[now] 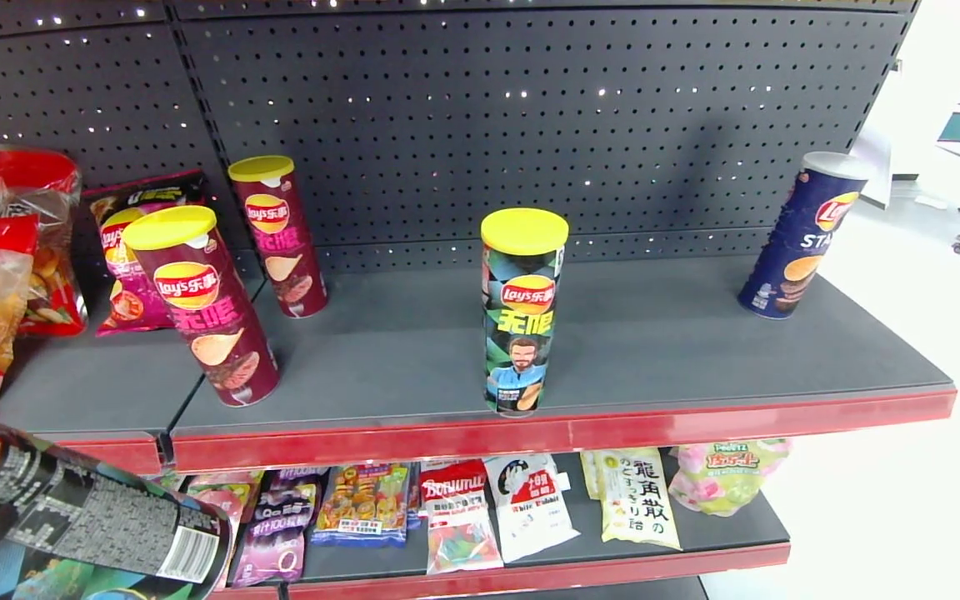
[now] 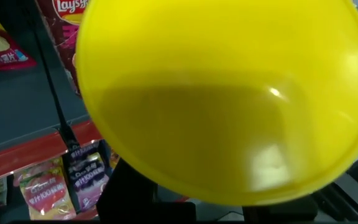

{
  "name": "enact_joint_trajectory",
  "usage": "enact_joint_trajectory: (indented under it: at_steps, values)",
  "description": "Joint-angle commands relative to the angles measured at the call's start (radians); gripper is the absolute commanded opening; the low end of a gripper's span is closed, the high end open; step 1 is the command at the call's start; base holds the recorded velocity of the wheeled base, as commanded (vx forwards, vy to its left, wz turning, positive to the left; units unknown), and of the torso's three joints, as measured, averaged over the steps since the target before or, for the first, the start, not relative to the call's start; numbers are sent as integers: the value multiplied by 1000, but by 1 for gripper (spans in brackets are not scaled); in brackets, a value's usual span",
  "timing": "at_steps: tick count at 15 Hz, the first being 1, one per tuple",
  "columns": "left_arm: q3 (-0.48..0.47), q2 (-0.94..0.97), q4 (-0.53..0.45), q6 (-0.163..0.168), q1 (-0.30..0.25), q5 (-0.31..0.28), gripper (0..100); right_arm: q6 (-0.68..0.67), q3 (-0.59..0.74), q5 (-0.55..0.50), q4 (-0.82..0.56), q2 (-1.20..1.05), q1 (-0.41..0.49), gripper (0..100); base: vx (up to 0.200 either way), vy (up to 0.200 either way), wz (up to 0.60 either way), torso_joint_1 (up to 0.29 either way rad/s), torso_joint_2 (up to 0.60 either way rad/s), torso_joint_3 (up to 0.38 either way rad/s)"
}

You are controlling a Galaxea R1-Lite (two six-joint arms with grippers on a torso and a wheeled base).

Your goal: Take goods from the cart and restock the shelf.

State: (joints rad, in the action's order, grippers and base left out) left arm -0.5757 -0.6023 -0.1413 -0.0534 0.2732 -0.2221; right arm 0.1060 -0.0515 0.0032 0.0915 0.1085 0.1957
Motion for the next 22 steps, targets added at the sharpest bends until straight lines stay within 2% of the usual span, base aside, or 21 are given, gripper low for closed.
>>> enact_joint_trajectory:
  at_steps: [1, 2, 4, 6, 8, 10, 11, 12, 13, 14, 15, 18, 22]
  values:
    - [22, 18, 2, 0, 0, 15, 0, -22, 44, 14, -42, -1, -15, 100, 0, 0, 0, 0, 0, 0]
    - [24, 18, 9, -2, 0, 23, 0, -23, 44, 52, -42, 19, -71, 100, 0, 0, 0, 0, 0, 0]
    - [28, 26, 12, -2, 0, 23, 0, -20, 44, 50, -44, 5, -174, 100, 0, 0, 0, 0, 0, 0]
    - [28, 36, 12, -2, 0, 23, 0, -34, 44, -9, -41, -73, -180, 100, 0, 0, 0, 0, 0, 0]
    - [30, 47, 12, -2, 0, 23, 0, -104, 48, -126, -35, -109, -196, 100, 0, 0, 0, 0, 0, 0]
    - [43, 73, 12, 0, 0, 23, 0, -26, 47, -118, -35, -109, -197, 100, 0, 0, 0, 0, 0, 0]
    - [43, 78, 12, 0, 0, 23, 0, -29, 44, -114, -45, -109, -196, 100, 0, 0, 0, 0, 0, 0]
    - [42, 79, 12, -2, 0, 23, 0, -94, 44, -137, -47, -107, -194, 100, 0, 0, 0, 0, 0, 0]
    - [37, 76, 14, -5, 0, 23, 0, -127, 44, -193, -45, -109, -196, 100, 0, 0, 0, 0, 0, 0]
    - [36, 76, 14, -8, 1, 23, 0, -107, 44, -215, -41, -109, -196, 100, 0, 0, 0, 0, 0, 0]
    - [42, 78, 14, -9, 0, 20, 0, -52, 45, -177, -39, -109, -196, 100, 0, 0, 0, 0, 0, 0]
    - [37, 65, 15, -8, 3, 15, 0, -63, 44, 12, -47, -105, -199, 100, 0, 0, 0, 0, 0, 0]
    - [39, 73, 15, -9, 3, 14, 0, -78, 45, -31, -45, -105, -194, 100, 0, 0, 0, 0, 0, 0]
